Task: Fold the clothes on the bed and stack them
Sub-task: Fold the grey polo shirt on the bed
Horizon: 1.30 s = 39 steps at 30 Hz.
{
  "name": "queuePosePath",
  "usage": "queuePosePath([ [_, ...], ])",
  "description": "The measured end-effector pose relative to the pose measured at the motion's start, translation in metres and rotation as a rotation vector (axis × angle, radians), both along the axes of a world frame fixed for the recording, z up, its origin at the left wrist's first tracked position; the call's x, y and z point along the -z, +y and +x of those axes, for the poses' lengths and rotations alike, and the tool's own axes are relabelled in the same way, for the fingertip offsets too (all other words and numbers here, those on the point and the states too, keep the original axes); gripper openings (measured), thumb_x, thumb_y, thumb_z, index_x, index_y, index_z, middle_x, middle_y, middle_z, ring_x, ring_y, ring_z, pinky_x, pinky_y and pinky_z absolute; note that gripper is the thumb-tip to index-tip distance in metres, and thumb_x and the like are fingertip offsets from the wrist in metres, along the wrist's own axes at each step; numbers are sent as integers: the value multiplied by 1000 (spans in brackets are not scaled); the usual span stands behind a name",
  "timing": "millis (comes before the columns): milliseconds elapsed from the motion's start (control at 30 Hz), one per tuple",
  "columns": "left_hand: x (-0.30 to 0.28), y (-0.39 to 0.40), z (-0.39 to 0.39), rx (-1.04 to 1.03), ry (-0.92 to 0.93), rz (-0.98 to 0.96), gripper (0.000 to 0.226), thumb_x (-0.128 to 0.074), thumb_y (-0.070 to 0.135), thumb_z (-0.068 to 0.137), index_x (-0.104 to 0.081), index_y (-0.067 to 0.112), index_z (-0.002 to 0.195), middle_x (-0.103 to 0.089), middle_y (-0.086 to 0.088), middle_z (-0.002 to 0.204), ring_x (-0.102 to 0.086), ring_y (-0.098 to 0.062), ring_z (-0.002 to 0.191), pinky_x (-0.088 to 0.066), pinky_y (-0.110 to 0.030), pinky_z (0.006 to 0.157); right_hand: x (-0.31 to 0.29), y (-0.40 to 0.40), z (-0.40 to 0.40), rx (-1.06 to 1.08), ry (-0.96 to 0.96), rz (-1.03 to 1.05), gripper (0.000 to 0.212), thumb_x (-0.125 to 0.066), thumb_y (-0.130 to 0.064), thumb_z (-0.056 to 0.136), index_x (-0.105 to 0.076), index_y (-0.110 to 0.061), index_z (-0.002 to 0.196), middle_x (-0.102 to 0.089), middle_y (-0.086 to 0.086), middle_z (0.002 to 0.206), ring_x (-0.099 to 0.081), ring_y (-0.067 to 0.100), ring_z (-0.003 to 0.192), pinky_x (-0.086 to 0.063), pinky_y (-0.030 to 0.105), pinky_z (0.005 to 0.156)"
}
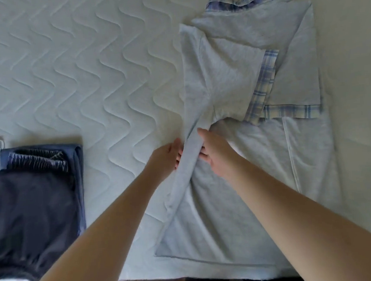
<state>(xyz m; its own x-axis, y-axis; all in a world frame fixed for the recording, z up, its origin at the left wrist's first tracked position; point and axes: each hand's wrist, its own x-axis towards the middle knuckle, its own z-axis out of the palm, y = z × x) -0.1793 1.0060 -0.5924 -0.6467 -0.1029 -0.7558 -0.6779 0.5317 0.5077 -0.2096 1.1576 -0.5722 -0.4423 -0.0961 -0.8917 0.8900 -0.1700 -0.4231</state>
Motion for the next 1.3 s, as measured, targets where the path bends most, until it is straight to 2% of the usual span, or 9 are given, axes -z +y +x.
queuePosePath([
  [100,-4,-4,58,50,-56,-32,54,-39,70,90,-68,28,107,-67,11,102,-62,-14,94,-48,-27,78,-3,-5,14,-46,-40,-2,31,-52,-40,96,-57,-14,112,-66,11,116,-65,26,106,-54,40,93],
  [200,-11,-7,109,228,-32,-97,49,-58,66,83,-56,35,120,-61,19,100,-58,-7,91,-45,-22,70,-8,-5,32,-48,-55,-126,42,-51,-44,97,-54,-13,125,-67,4,105,-65,17,95,-53,29,71],
  [333,-18,0,158,207,-6,-98,37,-73,39,78,-52,30,106,-63,13,88,-62,-9,76,-54,-31,66,-4,-6,58,-112,-66,-98,35,-51,-46,96,-51,-20,120,-64,0,97,-64,14,88,-52,28,64],
  [533,-28,19,196,72,77,-104,30,-63,19,75,-46,29,98,-61,6,77,-60,-15,67,-50,-32,55,9,-14,102,-219,14,42,46,-62,-44,90,-51,-18,126,-66,9,112,-69,25,94,-59,38,75],
  [700,-53,43,223,175,144,-9,54,-59,35,84,-39,40,133,-57,16,109,-61,-11,89,-53,-32,73,-2,1,142,-250,135,188,33,-67,-28,88,-62,-12,117,-70,8,99,-69,25,86,-57,33,67],
  [900,-50,51,260,192,270,-29,37,-42,30,98,-47,31,135,-51,8,129,-58,-11,100,-50,-35,86,-13,50,174,-175,297,427,13,-60,-22,91,-67,-19,81,-68,2,78,-64,18,74,-47,27,61],
  [1000,-35,53,271,244,261,-129,59,-57,27,91,-34,23,146,-39,0,140,-46,-23,122,-43,-40,100,-8,64,191,-168,284,434,12,-62,-28,91,-64,-27,79,-68,-3,78,-66,17,76,-53,34,72],
  [1167,-16,54,283,395,225,-93,105,-75,32,75,-7,28,154,-27,0,141,-42,-26,125,-40,-41,102,2,69,219,-517,219,282,20,-70,-44,84,-68,-31,99,-72,-11,90,-68,13,87,-53,30,79],
  [1300,-16,63,284,261,251,-106,99,-70,15,78,-8,33,153,-34,-1,138,-54,-30,115,-49,-50,92,-5,62,229,-593,189,319,23,-66,-44,86,-66,-24,98,-70,-4,90,-67,15,83,-55,31,75],
])
